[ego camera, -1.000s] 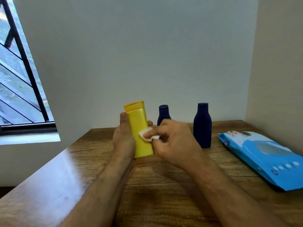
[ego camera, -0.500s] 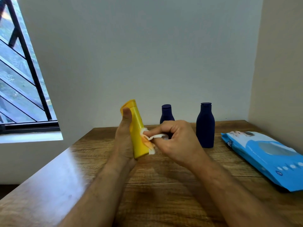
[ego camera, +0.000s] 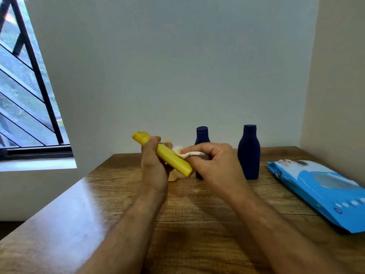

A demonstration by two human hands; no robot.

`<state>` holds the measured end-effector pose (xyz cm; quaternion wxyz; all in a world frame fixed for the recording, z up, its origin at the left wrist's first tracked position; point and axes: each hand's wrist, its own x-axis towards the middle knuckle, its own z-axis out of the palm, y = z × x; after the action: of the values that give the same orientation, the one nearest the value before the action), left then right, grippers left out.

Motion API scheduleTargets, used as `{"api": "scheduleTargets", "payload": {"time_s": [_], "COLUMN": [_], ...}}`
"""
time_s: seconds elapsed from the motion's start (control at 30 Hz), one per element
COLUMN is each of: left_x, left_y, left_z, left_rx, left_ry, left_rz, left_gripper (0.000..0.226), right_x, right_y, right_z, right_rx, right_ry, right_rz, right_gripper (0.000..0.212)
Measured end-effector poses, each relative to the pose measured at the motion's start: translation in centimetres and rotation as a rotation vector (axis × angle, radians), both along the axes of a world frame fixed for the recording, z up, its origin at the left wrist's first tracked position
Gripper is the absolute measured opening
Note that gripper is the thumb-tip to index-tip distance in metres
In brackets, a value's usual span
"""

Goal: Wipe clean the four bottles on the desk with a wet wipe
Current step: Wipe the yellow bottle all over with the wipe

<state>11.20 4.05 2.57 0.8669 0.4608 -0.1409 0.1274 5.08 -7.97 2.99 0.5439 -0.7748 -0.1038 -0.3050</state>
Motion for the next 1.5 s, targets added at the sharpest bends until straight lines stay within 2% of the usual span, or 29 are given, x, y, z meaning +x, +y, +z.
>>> {"api": "scheduleTargets", "payload": {"time_s": [0.1,0.2,0.33,0.47,0.53,0.63,0.83,0.9,1.0,1.17,1.27,1.37,1.5], "left_x": [0.3,0.2,0.0,0.0,0.0,-0.1,0.4,0.3,0.0,0.4,0.1,-0.1,-0.6], "left_y": [0.3,0.5,0.5,0.6,0.8,0.4,0.8,0.7,0.2,0.4,0.3,0.5,0.3], "left_z": [-0.3,0.0,0.2,0.6,0.7,0.6,0.6,0.6,0.5,0.5,0.4,0.5,0.2], "left_rx": [0.075,0.001,-0.069,-0.161,-0.203,-0.201,-0.283,-0.244,-0.119,-0.088,-0.125,-0.14,-0.01], "left_ry": [-0.053,-0.04,-0.029,-0.004,0.012,0.023,0.061,0.049,-0.007,-0.034,-0.041,-0.062,-0.148], "left_rz": [0.139,0.107,0.073,0.113,0.088,0.017,-0.04,-0.017,0.064,0.142,0.105,0.116,0.141], "left_gripper": [0.027,0.026,0.03,0.029,0.027,0.03,0.037,0.034,0.025,0.02,0.022,0.024,0.029], "right_x": [0.0,0.3,0.6,0.5,0.4,0.7,0.6,0.5,0.1,0.1,0.3,0.8,1.1], "right_y": [-0.1,-0.7,-1.2,-1.2,-1.0,-0.5,-1.1,-0.9,0.0,0.2,0.1,-0.9,-1.0], "right_z": [0.2,0.4,0.5,0.7,0.7,0.4,0.5,0.5,0.4,0.3,0.1,0.1,0.0], "right_rx": [0.056,0.219,0.38,0.461,0.402,0.307,0.37,0.321,0.241,0.165,0.254,0.405,0.406], "right_ry": [0.001,-0.05,0.027,0.082,0.08,0.053,-0.047,-0.055,-0.036,-0.062,-0.073,-0.11,-0.092], "right_rz": [0.082,0.014,0.002,0.278,0.345,0.152,-0.187,-0.154,0.028,0.129,0.053,-0.121,-0.143], "right_gripper": [0.014,0.013,0.013,0.018,0.016,0.015,0.018,0.019,0.02,0.027,0.018,0.014,0.01]}}
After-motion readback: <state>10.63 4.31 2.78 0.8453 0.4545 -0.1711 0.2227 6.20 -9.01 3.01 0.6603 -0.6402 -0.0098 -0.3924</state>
